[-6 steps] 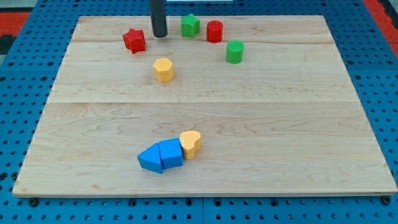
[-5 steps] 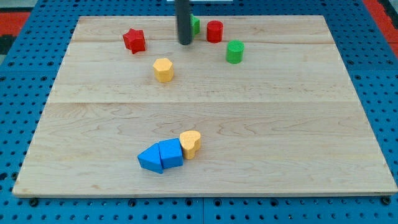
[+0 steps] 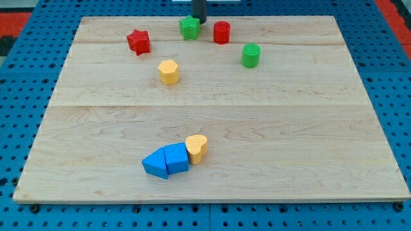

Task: Nudge the green star left a bit

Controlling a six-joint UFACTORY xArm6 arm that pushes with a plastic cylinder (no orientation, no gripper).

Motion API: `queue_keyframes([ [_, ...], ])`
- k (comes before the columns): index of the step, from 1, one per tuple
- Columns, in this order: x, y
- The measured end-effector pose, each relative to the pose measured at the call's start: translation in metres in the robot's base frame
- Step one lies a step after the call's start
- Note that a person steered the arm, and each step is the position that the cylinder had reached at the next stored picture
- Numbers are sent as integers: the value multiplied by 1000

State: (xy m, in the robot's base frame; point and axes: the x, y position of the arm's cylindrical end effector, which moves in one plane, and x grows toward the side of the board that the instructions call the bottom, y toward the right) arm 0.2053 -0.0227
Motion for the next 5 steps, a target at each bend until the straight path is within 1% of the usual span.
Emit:
queue_keyframes([
  [1,4,-8],
  [2,-11,25],
  [3,-9,74],
  [4,66,174],
  [5,143,184],
])
